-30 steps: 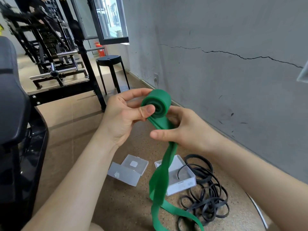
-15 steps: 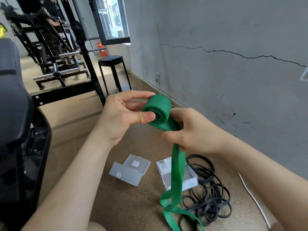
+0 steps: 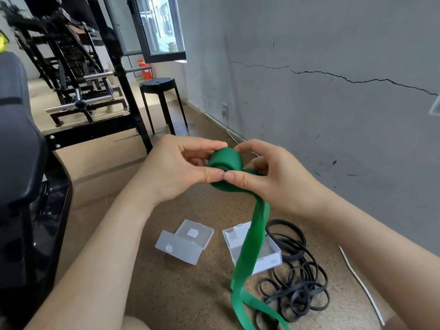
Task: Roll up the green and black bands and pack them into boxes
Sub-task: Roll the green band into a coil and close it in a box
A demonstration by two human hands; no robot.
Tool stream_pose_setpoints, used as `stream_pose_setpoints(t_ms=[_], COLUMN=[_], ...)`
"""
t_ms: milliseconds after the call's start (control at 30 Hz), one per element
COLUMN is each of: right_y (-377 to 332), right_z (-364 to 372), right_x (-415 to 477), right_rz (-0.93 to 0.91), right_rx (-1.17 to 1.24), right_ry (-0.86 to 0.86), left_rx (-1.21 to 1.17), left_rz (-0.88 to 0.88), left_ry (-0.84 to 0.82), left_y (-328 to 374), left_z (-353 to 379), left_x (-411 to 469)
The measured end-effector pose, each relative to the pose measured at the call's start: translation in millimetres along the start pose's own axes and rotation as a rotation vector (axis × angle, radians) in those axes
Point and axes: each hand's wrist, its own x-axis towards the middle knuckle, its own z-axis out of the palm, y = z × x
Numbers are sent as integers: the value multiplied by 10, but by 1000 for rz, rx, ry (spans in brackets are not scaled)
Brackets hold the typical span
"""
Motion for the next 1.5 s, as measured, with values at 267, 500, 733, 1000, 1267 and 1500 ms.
stream_pose_setpoints(t_ms=[267,500,733,1000,1267,1500], right_y=[-29,-59,-26,1,48,52], right_z=[-50,-40,26,16,22,-178], right_x=[26,21,31,20,8,-19], right_rz=[154,167,195,138,91,162], right_rx=[405,423,467,219,-53,28], right_ry=[58,-4,39,-161,-191,-225], left_rx=[-561,-568,-614,-497,-404,-195], left_rz=[-129,-74,-172,-170,-106,-96], left_ry=[64,178,88,90,29,-38], left_y=[-109,-101,-89,-91,-101,-43], left_z=[261,236,239,94,37,5], left_x=[25,63,51,36,11,9])
